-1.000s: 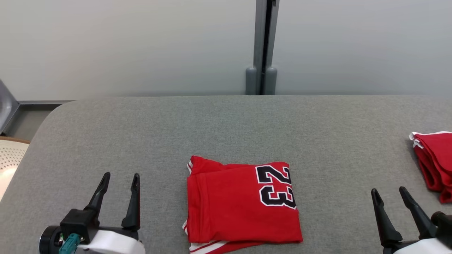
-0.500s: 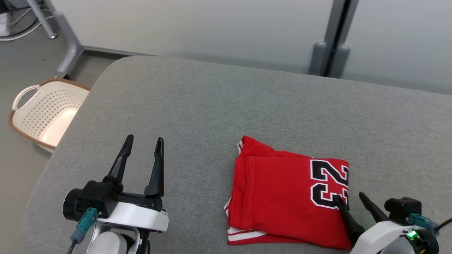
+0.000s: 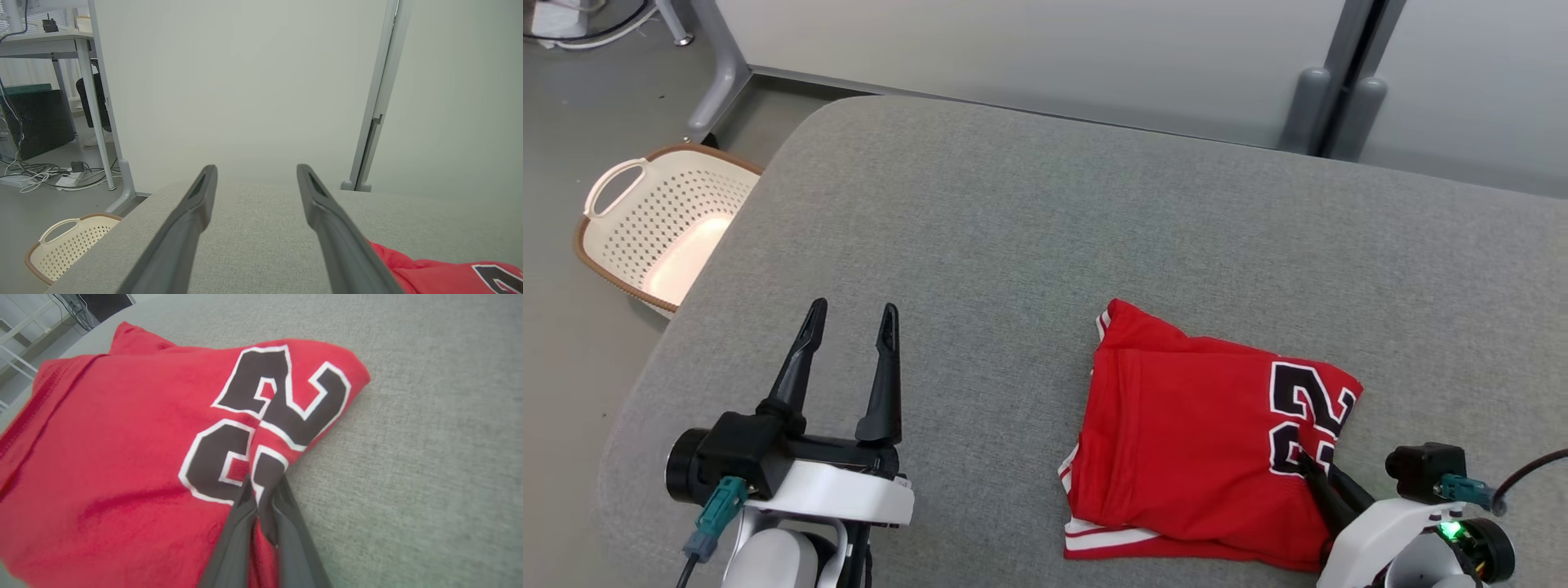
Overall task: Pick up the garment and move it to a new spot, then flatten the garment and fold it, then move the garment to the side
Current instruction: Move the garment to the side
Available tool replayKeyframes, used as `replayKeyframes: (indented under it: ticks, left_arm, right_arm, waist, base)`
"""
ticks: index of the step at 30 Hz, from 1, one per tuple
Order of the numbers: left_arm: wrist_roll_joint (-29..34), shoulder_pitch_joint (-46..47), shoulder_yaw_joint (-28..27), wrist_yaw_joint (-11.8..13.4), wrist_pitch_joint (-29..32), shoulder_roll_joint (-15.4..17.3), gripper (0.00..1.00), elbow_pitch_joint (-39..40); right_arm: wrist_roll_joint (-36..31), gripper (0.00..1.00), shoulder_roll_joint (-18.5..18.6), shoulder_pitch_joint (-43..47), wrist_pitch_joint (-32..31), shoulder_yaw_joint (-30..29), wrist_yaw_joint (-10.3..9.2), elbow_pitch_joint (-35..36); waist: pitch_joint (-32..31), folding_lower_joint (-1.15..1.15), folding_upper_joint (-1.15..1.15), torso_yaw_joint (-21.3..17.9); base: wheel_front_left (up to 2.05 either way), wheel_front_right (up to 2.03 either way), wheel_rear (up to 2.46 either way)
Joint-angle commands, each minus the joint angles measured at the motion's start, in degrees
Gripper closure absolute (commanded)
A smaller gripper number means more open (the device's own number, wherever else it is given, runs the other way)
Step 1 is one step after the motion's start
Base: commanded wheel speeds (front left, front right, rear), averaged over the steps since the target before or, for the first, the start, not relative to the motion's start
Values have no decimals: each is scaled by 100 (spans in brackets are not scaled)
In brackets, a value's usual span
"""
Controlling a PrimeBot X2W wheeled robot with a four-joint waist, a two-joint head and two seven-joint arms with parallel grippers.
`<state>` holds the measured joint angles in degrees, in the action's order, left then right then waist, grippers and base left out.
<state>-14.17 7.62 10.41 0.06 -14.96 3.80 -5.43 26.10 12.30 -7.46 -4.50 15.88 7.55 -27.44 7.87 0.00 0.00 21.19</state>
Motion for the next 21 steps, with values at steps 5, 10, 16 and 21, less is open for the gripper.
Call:
replayKeyframes:
  ticks: [5, 10, 16, 21]
  left_arm:
    - [113, 26, -71, -22, -26, 14, 0, 127]
    - [218, 60, -142, -39, -27, 48, 0, 271]
    - [312, 141, -109, -67, -27, 92, 0, 388]
    - [385, 320, 23, -121, -19, 129, 0, 462]
  right_arm:
    - [-112, 100, 258, -42, 174, 179, -13, 198]
    - [-137, 100, 574, -223, 178, 552, -13, 552]
    - [-30, 100, 1080, -487, 172, 923, -12, 624]
    - [113, 100, 1518, -907, 323, 1010, -12, 535]
  waist:
    - [0, 0, 0, -496]
    - [46, 0, 0, -1521]
    - [109, 0, 0, -2515]
    - [317, 0, 0, -3003]
  base:
    - [0, 0, 0]
    - [0, 0, 0]
    - [0, 0, 0]
    - [0, 0, 0]
